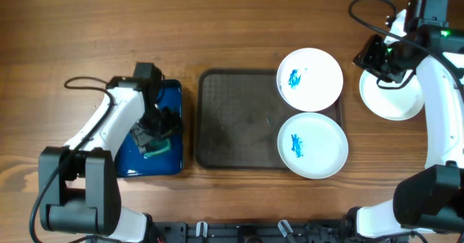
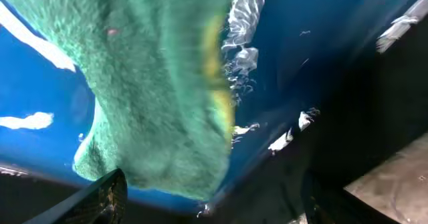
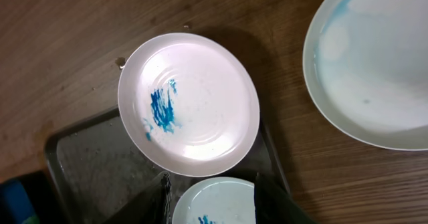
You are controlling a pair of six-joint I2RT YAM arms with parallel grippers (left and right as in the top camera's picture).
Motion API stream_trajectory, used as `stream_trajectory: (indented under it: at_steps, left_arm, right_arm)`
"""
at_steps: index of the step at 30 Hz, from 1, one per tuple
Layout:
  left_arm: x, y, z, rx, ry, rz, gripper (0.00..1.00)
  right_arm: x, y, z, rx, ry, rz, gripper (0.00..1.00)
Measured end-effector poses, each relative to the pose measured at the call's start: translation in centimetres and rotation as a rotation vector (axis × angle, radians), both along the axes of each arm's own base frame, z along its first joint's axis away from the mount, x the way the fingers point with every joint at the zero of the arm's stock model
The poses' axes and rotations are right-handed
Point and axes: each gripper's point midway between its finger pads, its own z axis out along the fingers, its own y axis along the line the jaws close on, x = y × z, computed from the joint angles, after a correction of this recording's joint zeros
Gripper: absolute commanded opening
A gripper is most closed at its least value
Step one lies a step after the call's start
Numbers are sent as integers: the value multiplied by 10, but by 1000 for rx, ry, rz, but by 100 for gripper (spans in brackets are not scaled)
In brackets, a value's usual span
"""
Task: Clean dirty plates on tray and stack at the side
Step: 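Regrasp the sponge in the blue tray with the left gripper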
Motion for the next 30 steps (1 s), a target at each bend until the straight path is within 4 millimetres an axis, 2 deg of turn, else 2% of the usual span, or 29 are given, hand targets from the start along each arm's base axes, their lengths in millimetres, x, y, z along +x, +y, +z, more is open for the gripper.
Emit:
stream_trajectory:
  at_steps: [3, 5, 11, 13, 16, 19, 24, 26, 30]
  left_arm:
    - [-1, 1, -7, 0, -4, 37, 77]
    - [2, 3, -7, -3, -12, 63, 71]
    - [4, 5, -4, -4, -10, 88, 74]
    - [12, 3, 6, -4, -44, 80, 75]
    - [20, -2, 27, -9, -104, 41, 70]
    - [15, 3, 40, 34, -116, 2, 68]
    - [10, 21, 37, 127, -100, -15, 62]
    - [11, 26, 34, 145, -106, -19, 57]
    - [19, 31, 25, 164, -113, -28, 56]
  right_arm:
    - [0, 6, 0, -5, 0, 29, 41]
    - [-1, 9, 0, -7, 1, 42, 41]
    - [-1, 11, 0, -9, 0, 52, 43]
    - [0, 11, 0, -9, -1, 52, 45]
    - [0, 11, 0, -10, -1, 52, 47]
    - [0, 11, 0, -10, -1, 52, 47]
    - [-1, 11, -1, -9, 3, 53, 47]
    - [-3, 11, -1, -8, 9, 52, 47]
    - [-7, 11, -2, -6, 26, 53, 47]
